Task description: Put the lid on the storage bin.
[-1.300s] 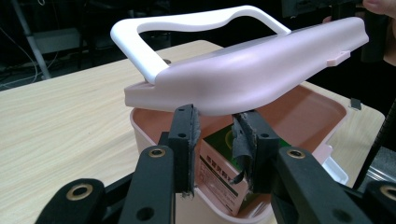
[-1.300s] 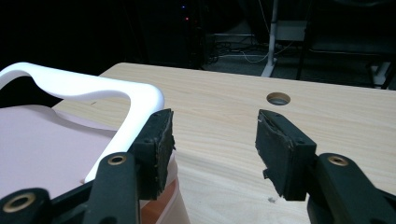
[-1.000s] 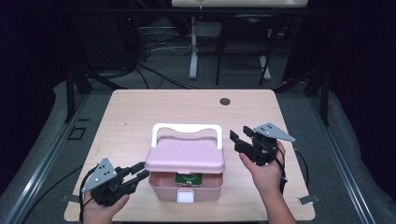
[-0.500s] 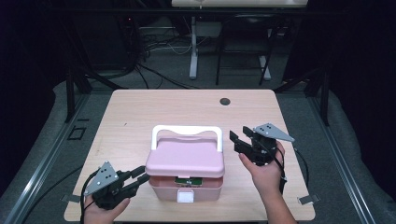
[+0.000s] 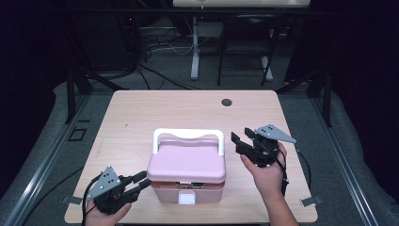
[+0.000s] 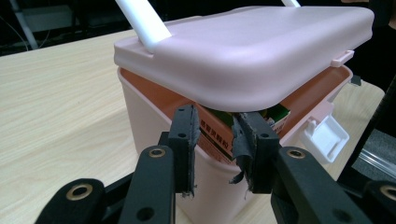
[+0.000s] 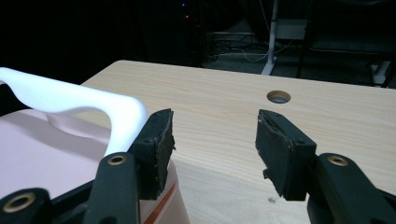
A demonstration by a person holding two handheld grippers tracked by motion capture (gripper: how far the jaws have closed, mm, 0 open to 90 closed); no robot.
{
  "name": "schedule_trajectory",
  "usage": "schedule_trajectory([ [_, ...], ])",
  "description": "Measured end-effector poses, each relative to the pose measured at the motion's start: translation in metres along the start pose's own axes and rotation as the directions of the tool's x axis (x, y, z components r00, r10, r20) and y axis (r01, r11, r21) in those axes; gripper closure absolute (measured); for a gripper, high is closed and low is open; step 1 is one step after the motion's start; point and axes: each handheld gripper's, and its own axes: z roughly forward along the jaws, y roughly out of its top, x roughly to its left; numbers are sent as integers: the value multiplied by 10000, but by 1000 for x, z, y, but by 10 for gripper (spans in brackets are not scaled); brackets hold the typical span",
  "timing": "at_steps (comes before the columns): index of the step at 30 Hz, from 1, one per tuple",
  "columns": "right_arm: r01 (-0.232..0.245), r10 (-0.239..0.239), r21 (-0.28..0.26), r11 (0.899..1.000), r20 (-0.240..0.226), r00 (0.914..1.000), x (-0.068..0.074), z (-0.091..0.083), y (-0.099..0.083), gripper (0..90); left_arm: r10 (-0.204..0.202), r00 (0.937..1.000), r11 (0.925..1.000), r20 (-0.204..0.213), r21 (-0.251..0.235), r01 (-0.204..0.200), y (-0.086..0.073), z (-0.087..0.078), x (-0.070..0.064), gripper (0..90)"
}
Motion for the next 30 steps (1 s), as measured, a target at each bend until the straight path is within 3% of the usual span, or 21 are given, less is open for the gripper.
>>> schedule_trajectory([
  [30,-20,20,28,10000,20,10000,-1,1,-2,460,-190,9998,9963,66,835,184,-17,-1,1,692],
])
